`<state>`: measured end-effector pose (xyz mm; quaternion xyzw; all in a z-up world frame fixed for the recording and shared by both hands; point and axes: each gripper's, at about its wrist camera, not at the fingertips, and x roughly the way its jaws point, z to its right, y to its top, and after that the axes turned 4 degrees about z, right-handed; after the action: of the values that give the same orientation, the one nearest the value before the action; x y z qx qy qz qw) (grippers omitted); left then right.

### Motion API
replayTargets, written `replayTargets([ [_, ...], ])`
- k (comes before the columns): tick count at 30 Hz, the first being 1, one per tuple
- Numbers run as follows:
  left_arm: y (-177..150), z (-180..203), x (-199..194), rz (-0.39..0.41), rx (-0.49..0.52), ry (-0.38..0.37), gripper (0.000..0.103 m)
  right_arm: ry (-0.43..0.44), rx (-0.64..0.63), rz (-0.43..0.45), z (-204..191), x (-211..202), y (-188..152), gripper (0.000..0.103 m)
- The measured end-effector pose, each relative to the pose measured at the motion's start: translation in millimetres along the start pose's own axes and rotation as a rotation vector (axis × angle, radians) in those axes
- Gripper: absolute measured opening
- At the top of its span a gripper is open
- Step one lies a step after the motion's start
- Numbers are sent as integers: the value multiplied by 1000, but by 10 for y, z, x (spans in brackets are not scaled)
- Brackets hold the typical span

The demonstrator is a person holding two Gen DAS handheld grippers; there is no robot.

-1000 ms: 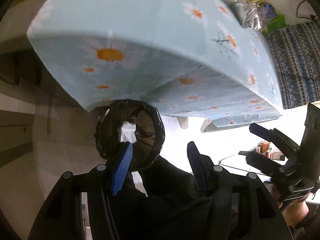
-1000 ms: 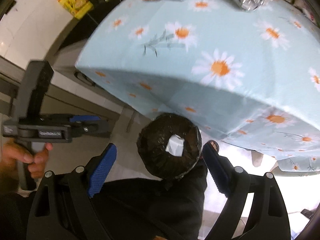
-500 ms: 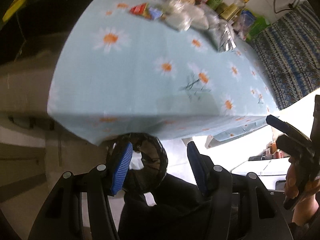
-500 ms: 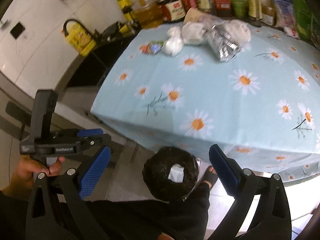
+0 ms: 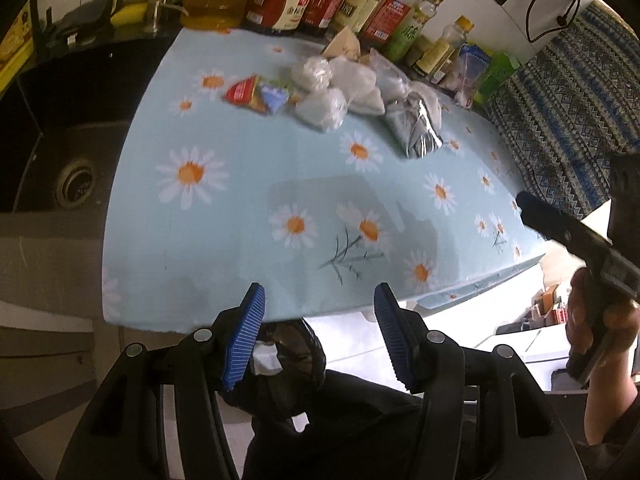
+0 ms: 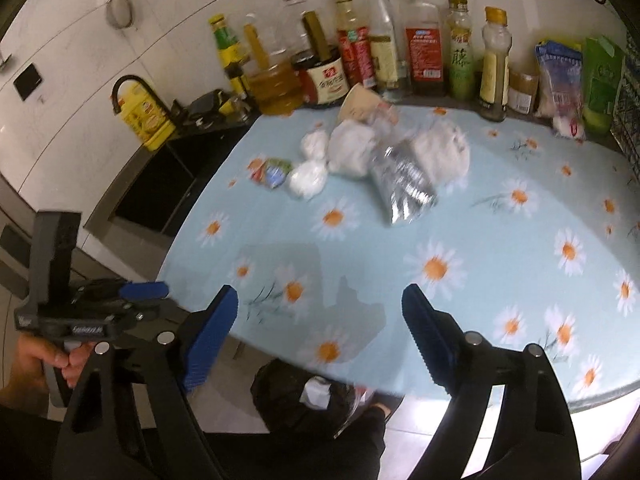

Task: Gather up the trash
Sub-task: 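Raise both grippers back up to the counter, then grasp the foil packet with the right gripper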

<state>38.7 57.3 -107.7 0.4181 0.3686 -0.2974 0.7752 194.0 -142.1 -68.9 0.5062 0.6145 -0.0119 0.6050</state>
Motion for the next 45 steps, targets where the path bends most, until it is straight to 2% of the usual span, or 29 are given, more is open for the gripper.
replayTargets([
  [7, 173, 52, 29, 17, -22, 10, 55, -22, -73, -1, 209, 156, 363, 84],
  [13, 297, 78, 55, 32, -56, 19, 55, -38, -124, -28, 405, 454, 628, 84],
  [20, 374, 122, 105, 32, -83, 43, 55, 11, -124, -98, 630, 896, 816, 81],
  [24, 387, 113, 161, 26, -115, 55, 55, 14, -134, -128, 692, 1081, 856, 76],
  [28, 394, 110, 215, 20, -134, 61, 55, 16, -140, -154, 759, 1236, 881, 75],
  [38, 455, 104, 300, 24, -163, 70, 55, 45, -134, -212, 860, 1454, 838, 67],
  [40, 469, 114, 311, 23, -160, 71, 55, 49, -133, -225, 870, 1487, 819, 59],
  [45, 517, 139, 342, 22, -153, 74, 55, 52, -127, -204, 877, 1427, 801, 56],
])
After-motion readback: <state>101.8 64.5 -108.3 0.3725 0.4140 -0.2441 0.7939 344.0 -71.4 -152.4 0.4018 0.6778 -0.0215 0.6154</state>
